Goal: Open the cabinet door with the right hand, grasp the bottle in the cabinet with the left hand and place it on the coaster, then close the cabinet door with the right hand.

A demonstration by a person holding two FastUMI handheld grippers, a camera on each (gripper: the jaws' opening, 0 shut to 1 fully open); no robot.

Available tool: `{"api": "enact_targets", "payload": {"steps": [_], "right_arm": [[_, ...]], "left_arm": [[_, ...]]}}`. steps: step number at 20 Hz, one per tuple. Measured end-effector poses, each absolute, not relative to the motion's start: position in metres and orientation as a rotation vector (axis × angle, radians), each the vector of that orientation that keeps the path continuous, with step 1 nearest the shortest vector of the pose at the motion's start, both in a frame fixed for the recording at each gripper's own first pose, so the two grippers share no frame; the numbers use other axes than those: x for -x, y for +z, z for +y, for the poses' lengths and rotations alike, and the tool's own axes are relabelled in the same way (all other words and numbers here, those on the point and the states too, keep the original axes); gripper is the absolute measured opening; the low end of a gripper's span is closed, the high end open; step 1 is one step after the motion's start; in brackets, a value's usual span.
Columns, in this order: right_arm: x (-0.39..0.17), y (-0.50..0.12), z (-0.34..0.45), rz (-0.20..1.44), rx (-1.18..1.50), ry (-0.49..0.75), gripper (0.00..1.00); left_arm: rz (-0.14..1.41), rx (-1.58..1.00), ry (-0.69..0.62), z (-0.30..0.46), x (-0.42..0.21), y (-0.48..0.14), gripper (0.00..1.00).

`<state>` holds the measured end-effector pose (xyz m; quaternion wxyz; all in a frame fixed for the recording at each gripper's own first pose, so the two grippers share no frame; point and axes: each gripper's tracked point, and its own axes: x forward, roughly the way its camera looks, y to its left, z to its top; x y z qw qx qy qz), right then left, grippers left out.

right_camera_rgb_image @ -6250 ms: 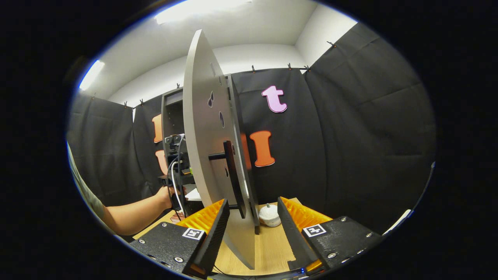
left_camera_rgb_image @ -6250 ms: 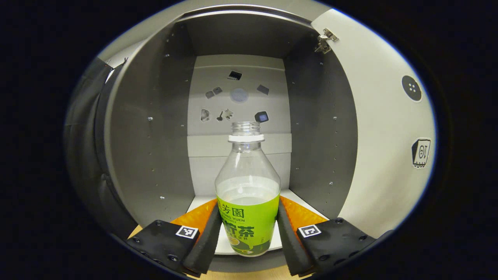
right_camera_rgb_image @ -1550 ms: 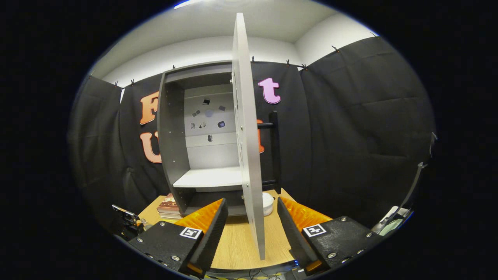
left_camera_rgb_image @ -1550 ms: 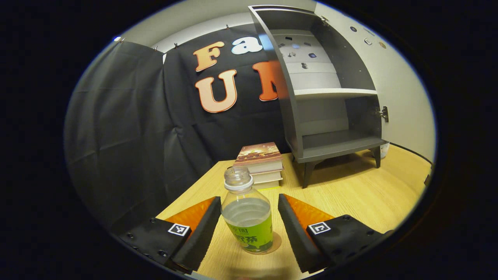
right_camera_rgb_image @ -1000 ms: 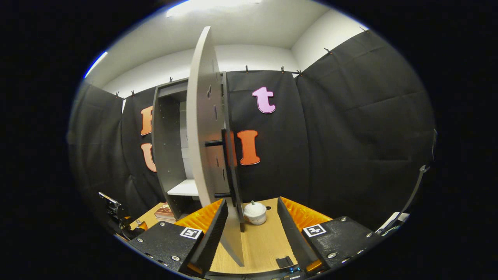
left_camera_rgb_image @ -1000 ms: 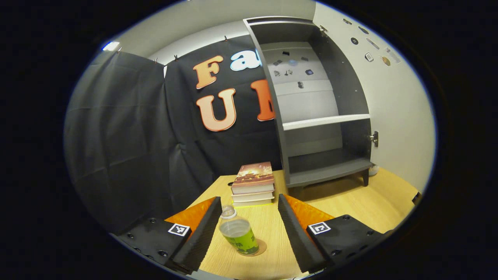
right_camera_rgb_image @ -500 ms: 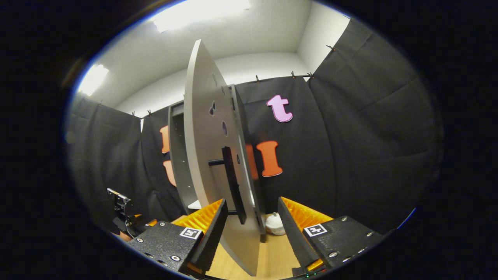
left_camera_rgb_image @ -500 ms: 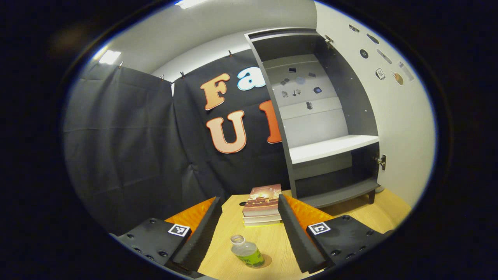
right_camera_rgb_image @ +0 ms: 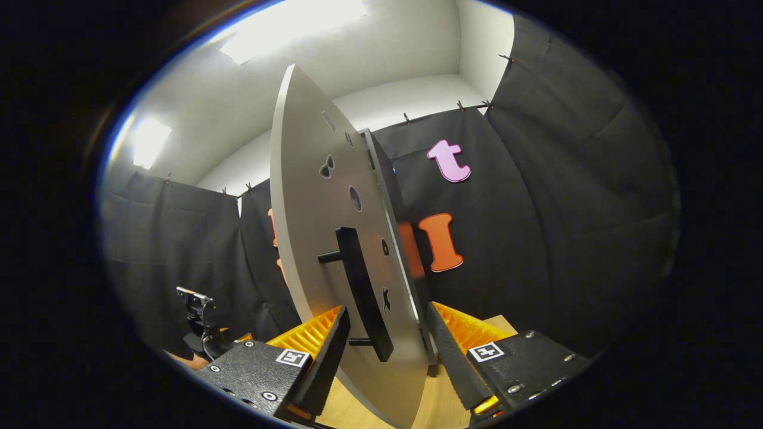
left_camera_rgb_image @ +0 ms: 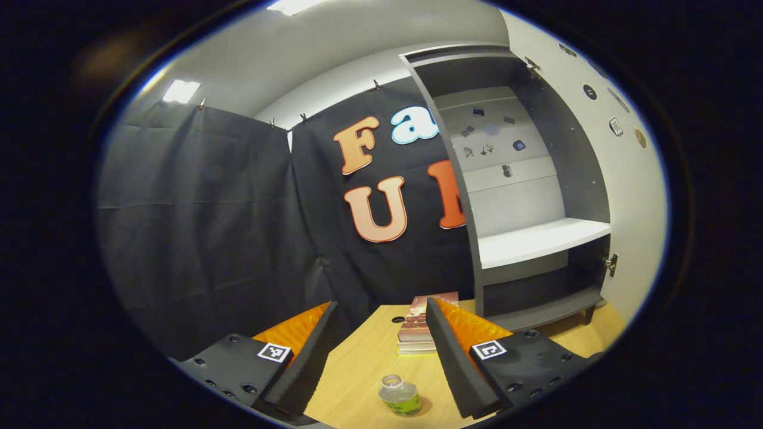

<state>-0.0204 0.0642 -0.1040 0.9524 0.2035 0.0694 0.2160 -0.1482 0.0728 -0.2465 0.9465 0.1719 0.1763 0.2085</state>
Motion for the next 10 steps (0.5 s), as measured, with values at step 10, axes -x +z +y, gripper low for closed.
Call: {"api": "enact_targets", "payload": {"steps": [10], "right_arm": [[0.010,-0.101,0.110,0.127,-0.316,0.630,0.78]], "left_arm": [[0.327,-0.277,0.438,0.056,0.131,-0.223,0.95]]}}
